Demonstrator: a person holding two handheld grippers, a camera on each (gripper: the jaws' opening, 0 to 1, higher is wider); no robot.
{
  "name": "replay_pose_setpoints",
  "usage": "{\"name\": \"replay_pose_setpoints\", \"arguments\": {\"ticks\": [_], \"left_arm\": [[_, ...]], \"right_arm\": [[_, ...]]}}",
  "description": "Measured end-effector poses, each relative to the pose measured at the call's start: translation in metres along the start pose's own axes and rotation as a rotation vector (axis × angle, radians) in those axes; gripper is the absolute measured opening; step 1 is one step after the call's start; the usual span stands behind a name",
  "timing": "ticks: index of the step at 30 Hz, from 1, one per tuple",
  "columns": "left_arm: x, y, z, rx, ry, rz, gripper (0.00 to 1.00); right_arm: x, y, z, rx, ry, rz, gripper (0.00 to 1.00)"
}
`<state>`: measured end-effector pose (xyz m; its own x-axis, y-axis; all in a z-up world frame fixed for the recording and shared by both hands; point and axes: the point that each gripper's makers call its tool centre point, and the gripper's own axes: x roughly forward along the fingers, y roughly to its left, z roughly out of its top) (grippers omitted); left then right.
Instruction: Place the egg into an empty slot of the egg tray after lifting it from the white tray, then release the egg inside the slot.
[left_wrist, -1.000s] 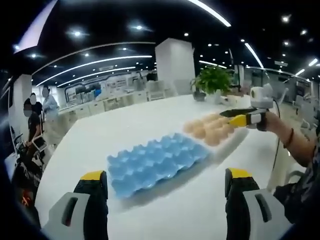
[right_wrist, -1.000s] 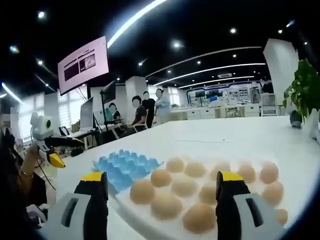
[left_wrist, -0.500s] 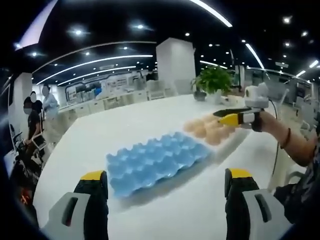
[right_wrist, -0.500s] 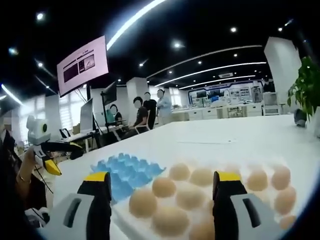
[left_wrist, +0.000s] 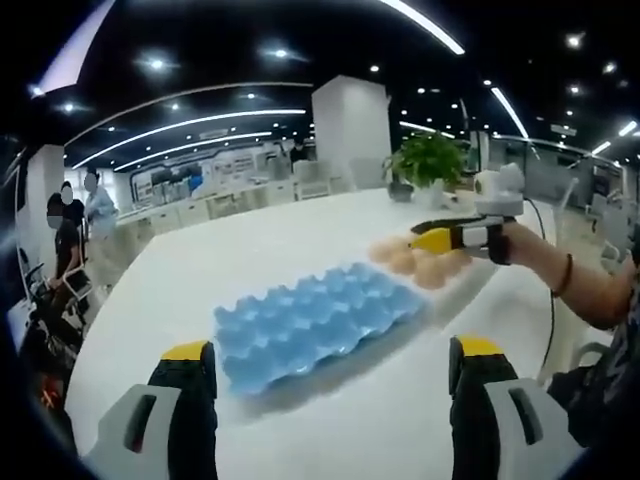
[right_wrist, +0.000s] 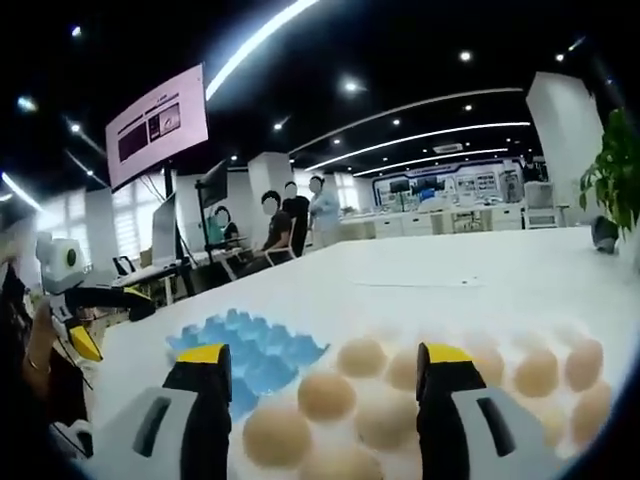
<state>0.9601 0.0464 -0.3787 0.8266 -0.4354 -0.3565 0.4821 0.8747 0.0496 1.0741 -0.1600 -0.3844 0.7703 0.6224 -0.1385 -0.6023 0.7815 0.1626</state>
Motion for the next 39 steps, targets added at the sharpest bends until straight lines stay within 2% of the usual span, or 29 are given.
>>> {"name": "replay_pose_setpoints", "arguments": {"ticks": [9,18,20,29,33,39], "left_arm": [[0.001,0.003,-0.004,0.001,0.005,0.003,0.98],[0.001,0.006,-0.006,0.000,0.006,0.005,0.98],[0.001,0.007,-0.007,-0.002,0.008,0.007,0.98],[0.003,0.007,-0.007,0.001,0.010,0.007,0.98],[0.005,0.006,-0.006,0.002,0.007,0.000,0.98],[0.006,0.006,-0.007,0.006,0.009,-0.005,0.98]], "right_arm": [[0.022,0.002,-0.002,0.006,0.019,-0.011,0.77],[0.037,-0.005,-0.003,0.019,0.032,-0.058,0.70],[0.037,-0.011,-0.002,-0.017,0.034,-0.104,0.69],[0.042,-0.018,-0.007,-0.039,0.073,-0.231,0.61],[0.044,-0.021,-0.008,-0.068,0.101,-0.301,0.53],[0.055,-0.014,-0.016,-0.096,0.138,-0.325,0.47]]}}
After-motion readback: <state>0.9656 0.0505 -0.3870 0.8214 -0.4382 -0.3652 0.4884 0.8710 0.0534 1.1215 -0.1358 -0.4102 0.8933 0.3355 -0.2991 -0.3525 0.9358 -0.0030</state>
